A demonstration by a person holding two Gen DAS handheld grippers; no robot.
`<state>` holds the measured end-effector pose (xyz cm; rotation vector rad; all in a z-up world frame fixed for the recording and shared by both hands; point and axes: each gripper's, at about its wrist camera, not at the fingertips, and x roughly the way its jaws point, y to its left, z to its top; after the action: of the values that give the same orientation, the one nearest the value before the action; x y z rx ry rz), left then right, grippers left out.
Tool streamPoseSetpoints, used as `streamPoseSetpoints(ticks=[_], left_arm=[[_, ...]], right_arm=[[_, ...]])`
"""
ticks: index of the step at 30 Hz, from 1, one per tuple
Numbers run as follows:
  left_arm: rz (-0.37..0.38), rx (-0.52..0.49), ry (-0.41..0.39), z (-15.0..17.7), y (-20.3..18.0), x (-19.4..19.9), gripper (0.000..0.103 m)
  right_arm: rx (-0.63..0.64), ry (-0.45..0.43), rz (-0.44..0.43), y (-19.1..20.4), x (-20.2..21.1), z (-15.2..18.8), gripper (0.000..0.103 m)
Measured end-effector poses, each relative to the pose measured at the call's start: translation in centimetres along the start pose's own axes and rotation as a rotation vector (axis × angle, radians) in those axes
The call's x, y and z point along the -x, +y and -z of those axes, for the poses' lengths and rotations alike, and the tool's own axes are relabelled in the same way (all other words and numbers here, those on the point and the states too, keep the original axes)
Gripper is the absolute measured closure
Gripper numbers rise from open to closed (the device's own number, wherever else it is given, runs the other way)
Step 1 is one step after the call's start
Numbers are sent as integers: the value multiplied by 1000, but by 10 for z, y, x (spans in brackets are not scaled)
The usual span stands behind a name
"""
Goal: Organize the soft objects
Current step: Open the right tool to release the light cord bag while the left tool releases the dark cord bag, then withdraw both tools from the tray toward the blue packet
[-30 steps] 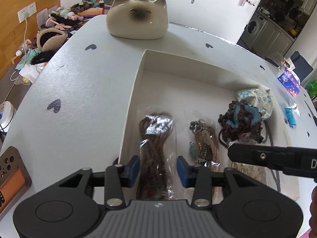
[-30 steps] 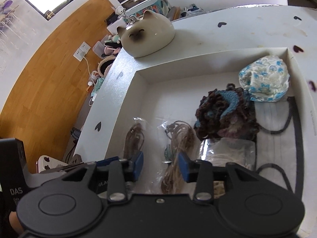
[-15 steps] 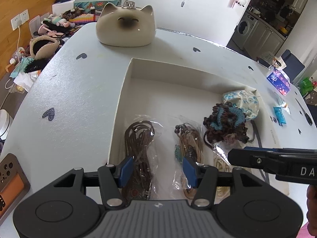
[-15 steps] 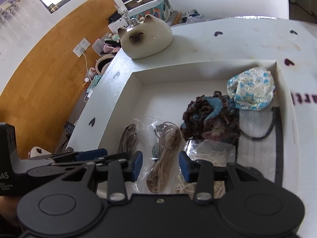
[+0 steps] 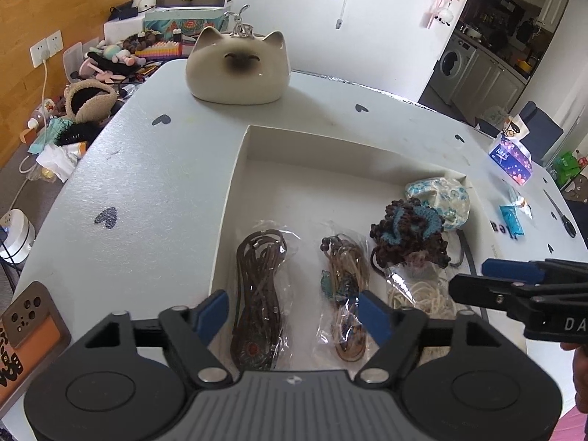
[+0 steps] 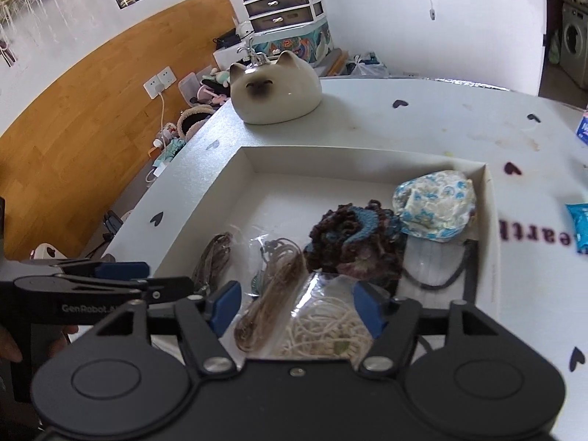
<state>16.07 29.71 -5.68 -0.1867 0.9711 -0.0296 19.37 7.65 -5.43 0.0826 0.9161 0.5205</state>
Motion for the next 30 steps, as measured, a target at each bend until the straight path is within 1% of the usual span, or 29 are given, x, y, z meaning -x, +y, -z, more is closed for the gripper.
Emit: streamPoseSetpoints(ticks=[4,7,9,11,15,22,30], left_arm=[[0,-5,-12,4,-1,4,11],[6,-11,-23,6,-3,8,5],[9,-12,-29,8,-4,10,2],[17,-13,-34,10,-6,12,1],[20,-11,-43,12,-10,15,0],[16,-20,-66,14,-21,21,0],[-1,2,-84,11,-41,26,0]], right_arm=[[-7,-2,25,-4,5,4,22],[0,-8,38,-7,10,7,17],[10,-12,47,-7,13,9,13],[20,-18,55,-7,17,12,6],[18,-46,71,-10,26,15,0],[5,-82,126,-21,38,17,0],[31,-80,116,-42,48,17,0]])
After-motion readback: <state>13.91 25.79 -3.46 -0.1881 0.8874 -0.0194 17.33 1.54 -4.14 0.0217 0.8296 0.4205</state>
